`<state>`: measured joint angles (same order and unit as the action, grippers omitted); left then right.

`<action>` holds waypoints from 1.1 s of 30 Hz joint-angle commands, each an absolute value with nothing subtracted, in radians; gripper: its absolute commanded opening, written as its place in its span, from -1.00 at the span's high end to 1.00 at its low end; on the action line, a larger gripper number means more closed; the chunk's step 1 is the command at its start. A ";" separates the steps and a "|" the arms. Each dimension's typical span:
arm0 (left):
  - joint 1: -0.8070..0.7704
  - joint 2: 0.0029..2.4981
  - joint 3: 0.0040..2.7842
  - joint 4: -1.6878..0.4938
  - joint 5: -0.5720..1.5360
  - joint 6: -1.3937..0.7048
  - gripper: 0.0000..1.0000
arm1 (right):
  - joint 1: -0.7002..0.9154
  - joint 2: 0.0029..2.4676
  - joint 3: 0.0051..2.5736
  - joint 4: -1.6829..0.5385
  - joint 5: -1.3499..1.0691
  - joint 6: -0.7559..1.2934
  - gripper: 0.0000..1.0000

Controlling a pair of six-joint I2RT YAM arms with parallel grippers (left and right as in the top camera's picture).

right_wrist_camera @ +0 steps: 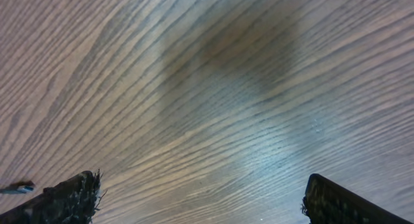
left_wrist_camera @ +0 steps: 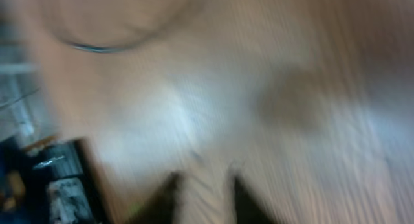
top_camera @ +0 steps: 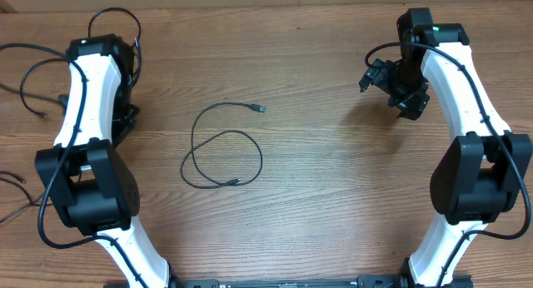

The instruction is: Untangle cables

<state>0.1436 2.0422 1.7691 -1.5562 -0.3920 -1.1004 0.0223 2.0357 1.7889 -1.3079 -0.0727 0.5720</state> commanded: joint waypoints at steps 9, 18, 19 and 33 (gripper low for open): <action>-0.031 2.031 1.737 -1.359 -0.109 -0.366 -0.42 | 0.028 2.020 1.785 -1.283 -0.062 0.567 -1.00; -0.112 2.031 1.433 -1.130 -0.003 -0.283 -0.33 | 0.028 2.020 1.785 -1.272 -0.061 0.567 -1.00; -0.123 2.031 1.408 -1.109 -0.003 -0.283 -0.33 | 0.028 2.020 1.785 -1.268 -0.061 0.567 -1.00; -0.139 2.031 1.179 -0.807 -0.078 -0.284 0.91 | 0.028 2.020 1.785 -1.261 -0.061 0.567 -1.00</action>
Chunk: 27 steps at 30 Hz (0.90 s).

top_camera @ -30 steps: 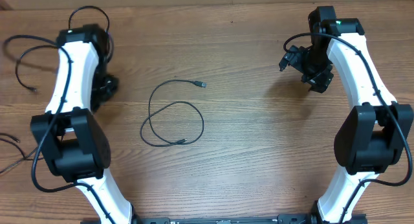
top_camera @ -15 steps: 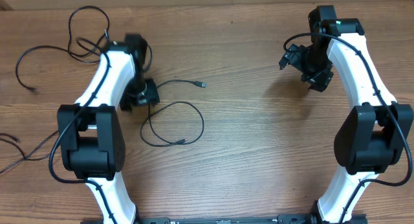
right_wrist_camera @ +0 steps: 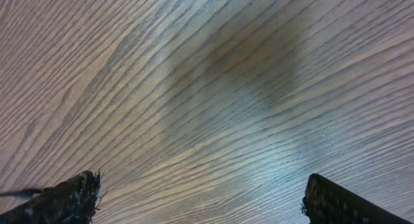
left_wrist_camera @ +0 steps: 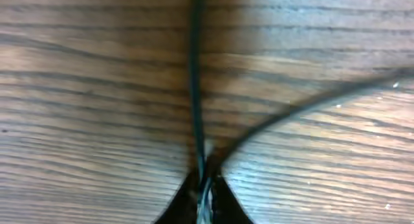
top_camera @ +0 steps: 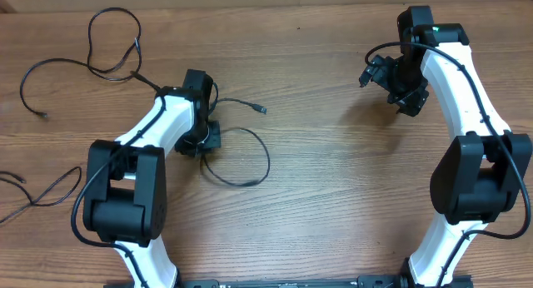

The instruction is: Untangle cables

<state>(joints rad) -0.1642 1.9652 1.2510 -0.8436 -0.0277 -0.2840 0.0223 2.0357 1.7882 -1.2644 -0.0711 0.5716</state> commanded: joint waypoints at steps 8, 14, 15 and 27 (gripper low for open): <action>0.018 2.031 1.176 -0.810 -0.353 -0.352 0.92 | 0.028 2.020 1.785 -1.262 -0.062 0.568 -0.99; 0.216 2.031 1.176 -0.820 -0.481 -0.455 0.92 | 0.028 2.020 1.785 -1.240 -0.062 0.572 -1.00; 0.250 2.031 1.176 -0.823 -0.474 -0.453 0.92 | 0.028 2.020 1.785 -1.233 -0.062 0.575 -1.00; 0.427 2.031 1.185 -0.604 -0.369 -0.317 0.91 | 0.028 2.020 1.785 -1.171 -0.062 0.579 -1.00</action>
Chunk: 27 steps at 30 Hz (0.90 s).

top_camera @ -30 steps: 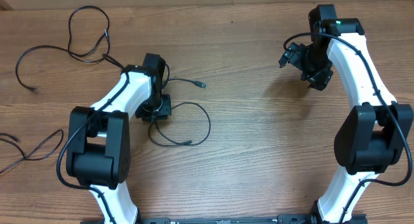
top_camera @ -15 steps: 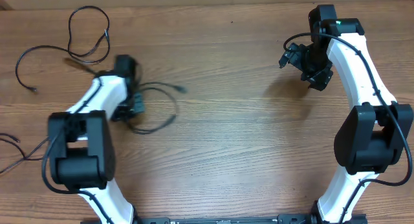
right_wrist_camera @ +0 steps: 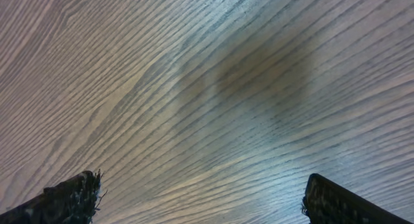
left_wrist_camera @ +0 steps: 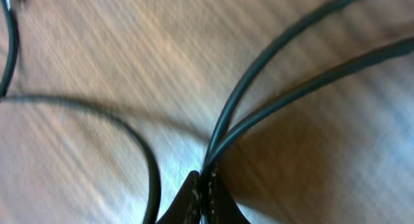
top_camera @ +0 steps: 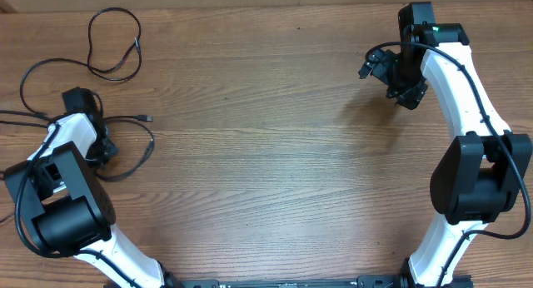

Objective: Untangle cables
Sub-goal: 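Place the cable at the table's left with the left gripper and release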

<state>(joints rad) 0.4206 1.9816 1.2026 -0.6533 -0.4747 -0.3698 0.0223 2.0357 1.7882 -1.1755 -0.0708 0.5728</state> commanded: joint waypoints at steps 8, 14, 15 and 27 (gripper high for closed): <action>0.425 2.030 1.265 -0.613 -0.303 -0.321 0.63 | 0.028 2.020 1.785 -1.171 -0.062 0.579 -1.00; 0.425 2.030 1.491 -0.827 -0.102 -0.317 0.15 | 0.028 2.020 1.785 -1.152 -0.062 0.578 -1.00; 0.425 2.026 1.542 -0.879 -0.074 -0.317 0.08 | 0.028 2.020 1.785 -1.153 -0.062 0.577 -1.00; 0.422 1.603 1.719 -1.150 0.129 -0.305 -0.30 | 0.027 2.020 1.785 -1.163 -0.062 0.574 -1.00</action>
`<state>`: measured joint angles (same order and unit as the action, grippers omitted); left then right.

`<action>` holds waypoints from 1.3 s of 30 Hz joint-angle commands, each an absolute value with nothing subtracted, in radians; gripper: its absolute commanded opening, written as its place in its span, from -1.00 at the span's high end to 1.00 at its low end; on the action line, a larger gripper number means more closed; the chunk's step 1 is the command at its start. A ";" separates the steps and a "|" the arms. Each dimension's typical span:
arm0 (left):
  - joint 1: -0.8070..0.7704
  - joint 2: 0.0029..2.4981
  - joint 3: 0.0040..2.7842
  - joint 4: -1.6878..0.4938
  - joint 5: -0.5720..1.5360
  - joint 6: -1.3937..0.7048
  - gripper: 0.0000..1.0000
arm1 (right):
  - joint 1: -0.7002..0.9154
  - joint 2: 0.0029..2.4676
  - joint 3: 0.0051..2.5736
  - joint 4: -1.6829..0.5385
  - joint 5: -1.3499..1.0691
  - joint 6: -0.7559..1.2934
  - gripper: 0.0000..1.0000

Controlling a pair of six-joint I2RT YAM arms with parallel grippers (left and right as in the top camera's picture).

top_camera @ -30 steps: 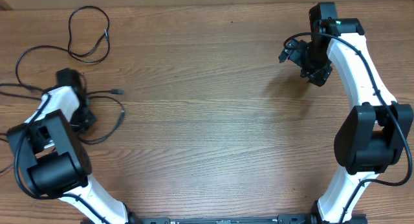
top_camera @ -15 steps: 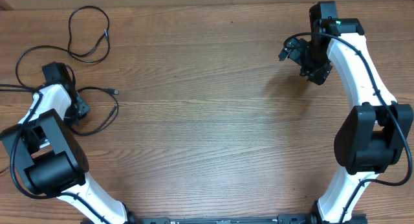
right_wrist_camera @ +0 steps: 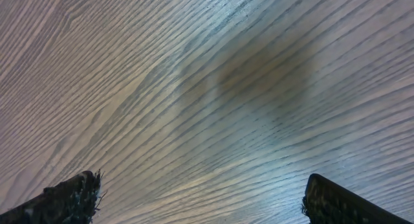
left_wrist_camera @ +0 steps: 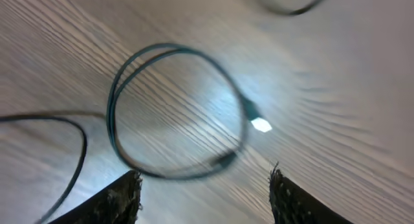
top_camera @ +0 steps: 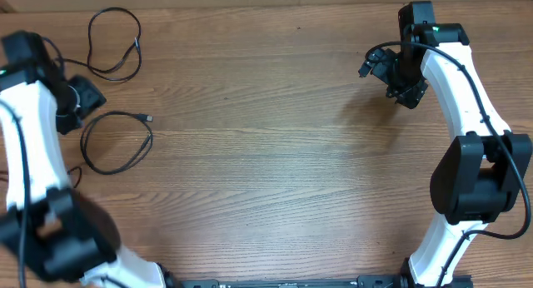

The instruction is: Untangle cables

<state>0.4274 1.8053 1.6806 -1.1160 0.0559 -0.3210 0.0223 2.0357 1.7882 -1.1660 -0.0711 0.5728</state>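
Note:
A thin black cable [top_camera: 117, 142] lies in a loose loop at the table's left; the left wrist view shows the same coiled cable [left_wrist_camera: 174, 111] with its bright plug. A second black cable [top_camera: 112, 42] lies coiled at the far left corner. My left gripper [top_camera: 79, 101] hangs open above the table just left of the first loop, its fingers [left_wrist_camera: 123, 198] spread wide and empty. At the far right my right gripper [top_camera: 404, 92] is open over bare wood, nothing between its fingertips [right_wrist_camera: 323, 201].
More black cable strands [top_camera: 33, 209] trail off the table's left edge. The wooden table [top_camera: 283, 171] stretches between both arms.
My left gripper has let go of the cable loop, opened wide and risen toward the far left. The loop now lies flat on the table. The right arm stayed put.
The cable loop first lay mid-table with my left arm at the far left. Then my left gripper was shut on the loop in the middle. Later it held the loop at the left edge. Now the loop rests there, released.

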 commanded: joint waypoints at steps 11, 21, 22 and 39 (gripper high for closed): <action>0.252 1.048 1.715 -1.380 0.124 -0.287 -1.00 | 0.027 2.020 1.785 -1.153 -0.062 0.574 -1.00; 0.218 0.669 1.716 -1.580 0.124 -0.374 -1.00 | 0.027 2.020 1.785 -1.152 -0.062 0.575 -1.00; 0.218 0.651 1.716 -1.598 0.124 -0.374 -0.99 | 0.027 2.020 1.785 -1.152 -0.062 0.575 -1.00; 0.145 0.522 1.706 -1.689 0.061 -0.373 -0.99 | 0.027 2.020 1.785 -1.152 -0.062 0.574 -1.00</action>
